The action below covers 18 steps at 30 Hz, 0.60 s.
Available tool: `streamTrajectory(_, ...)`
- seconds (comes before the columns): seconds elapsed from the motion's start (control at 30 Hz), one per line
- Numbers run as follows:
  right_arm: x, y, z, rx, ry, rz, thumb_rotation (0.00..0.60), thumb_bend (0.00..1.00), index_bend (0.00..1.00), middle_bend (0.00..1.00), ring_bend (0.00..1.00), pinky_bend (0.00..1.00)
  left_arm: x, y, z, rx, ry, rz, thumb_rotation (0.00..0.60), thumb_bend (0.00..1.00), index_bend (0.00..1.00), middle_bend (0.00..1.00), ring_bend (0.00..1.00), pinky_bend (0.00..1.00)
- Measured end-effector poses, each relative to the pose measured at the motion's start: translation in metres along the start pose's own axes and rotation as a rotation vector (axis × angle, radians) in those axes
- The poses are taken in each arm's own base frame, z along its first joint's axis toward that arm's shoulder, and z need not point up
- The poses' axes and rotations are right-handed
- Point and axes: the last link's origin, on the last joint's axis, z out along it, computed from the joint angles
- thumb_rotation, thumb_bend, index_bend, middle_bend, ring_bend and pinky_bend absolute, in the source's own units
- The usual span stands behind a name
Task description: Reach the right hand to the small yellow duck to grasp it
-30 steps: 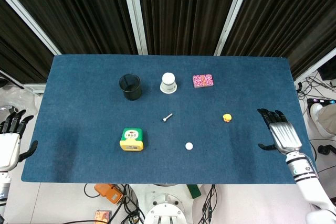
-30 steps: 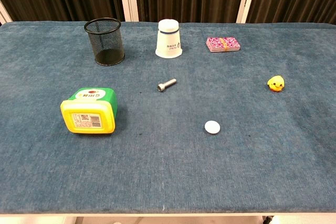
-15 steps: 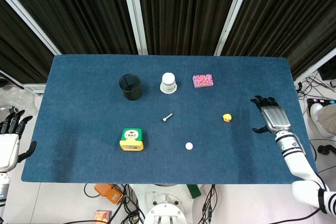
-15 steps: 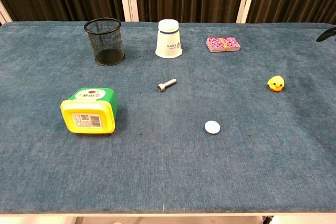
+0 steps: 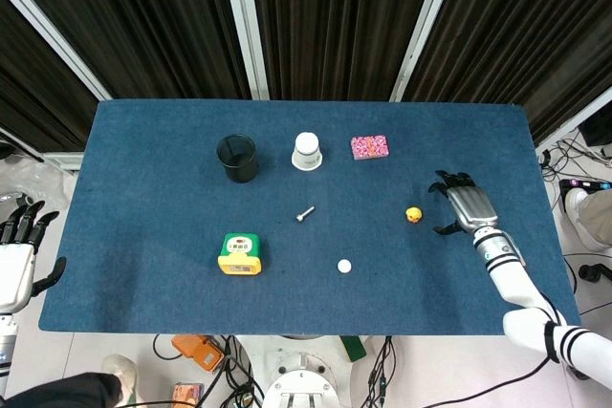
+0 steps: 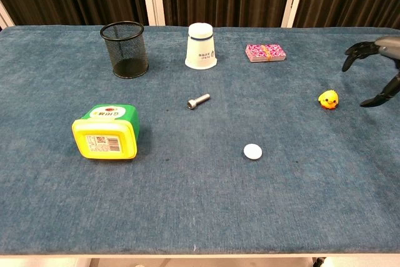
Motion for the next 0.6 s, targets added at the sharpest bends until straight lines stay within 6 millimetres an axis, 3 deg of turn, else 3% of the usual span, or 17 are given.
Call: streamTrajectory(0.6,-0.018,-0.021,0.025,0.025,-0.037,0.016,0.600,0.31,0.48,0.14,0.17,0.12,-0.001,0.000,0.000,-0.001,-0.005,0.001,0.600,0.29,0.17,0.05,0.05,0.17)
